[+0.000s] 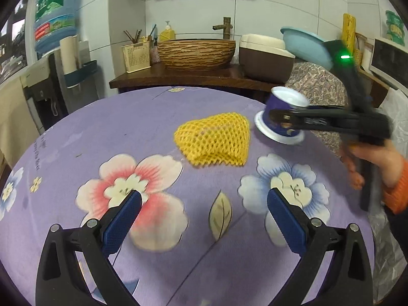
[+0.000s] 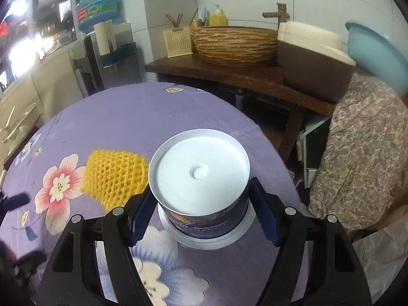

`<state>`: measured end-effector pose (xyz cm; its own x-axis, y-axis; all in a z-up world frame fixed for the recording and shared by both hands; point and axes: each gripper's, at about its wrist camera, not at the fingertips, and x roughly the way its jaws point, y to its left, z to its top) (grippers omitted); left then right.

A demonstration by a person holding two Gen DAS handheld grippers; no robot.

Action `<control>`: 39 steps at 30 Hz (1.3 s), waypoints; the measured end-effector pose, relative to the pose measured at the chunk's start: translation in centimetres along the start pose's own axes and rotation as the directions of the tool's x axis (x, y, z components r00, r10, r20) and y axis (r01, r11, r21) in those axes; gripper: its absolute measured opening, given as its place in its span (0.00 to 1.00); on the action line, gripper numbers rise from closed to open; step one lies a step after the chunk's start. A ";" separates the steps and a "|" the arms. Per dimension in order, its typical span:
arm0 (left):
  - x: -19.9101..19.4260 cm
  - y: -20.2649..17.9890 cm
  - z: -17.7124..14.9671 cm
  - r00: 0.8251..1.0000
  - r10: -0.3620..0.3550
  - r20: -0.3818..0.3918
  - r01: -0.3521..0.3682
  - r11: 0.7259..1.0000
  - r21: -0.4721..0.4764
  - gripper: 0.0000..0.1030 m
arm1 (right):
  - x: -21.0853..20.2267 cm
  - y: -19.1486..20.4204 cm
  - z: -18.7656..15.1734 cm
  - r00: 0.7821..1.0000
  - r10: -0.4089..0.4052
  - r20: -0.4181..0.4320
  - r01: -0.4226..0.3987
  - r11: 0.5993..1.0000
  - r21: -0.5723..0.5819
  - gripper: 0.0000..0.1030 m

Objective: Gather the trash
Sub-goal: 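Grasp the blue yogurt cup with the right tool while the left tool grasps the yellow foam net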

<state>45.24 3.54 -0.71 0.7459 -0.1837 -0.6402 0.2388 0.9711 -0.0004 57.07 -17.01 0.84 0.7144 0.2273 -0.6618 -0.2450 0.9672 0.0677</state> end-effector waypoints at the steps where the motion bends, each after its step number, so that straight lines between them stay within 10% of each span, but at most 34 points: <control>1: 0.6 -0.2 0.6 1.000 0.000 -0.007 0.000 1.000 0.002 0.95 | -1.0 -0.4 -0.3 1.000 0.003 0.001 -0.003 1.000 -0.004 0.69; 13: 10.4 -3.5 6.2 0.984 0.057 -0.171 -0.048 0.997 0.052 0.93 | -9.1 -4.0 -5.2 0.999 0.028 0.018 -0.029 0.999 0.043 0.69; 22: 10.2 -3.9 5.1 0.985 0.039 -0.167 -0.033 0.999 0.037 0.19 | -11.8 -5.5 -9.0 0.999 0.029 0.030 -0.031 0.997 0.076 0.69; 39: -2.1 -10.7 1.4 0.988 -0.149 0.033 0.143 0.978 0.153 0.14 | -19.0 -6.9 -17.9 0.989 -0.069 0.133 0.054 0.992 0.112 0.69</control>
<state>41.98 -6.70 1.70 0.7220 -0.3315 -0.6073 0.4349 0.9001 0.0256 33.45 -30.03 -0.39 0.8106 0.1732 -0.5593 -0.1311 0.9847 0.1150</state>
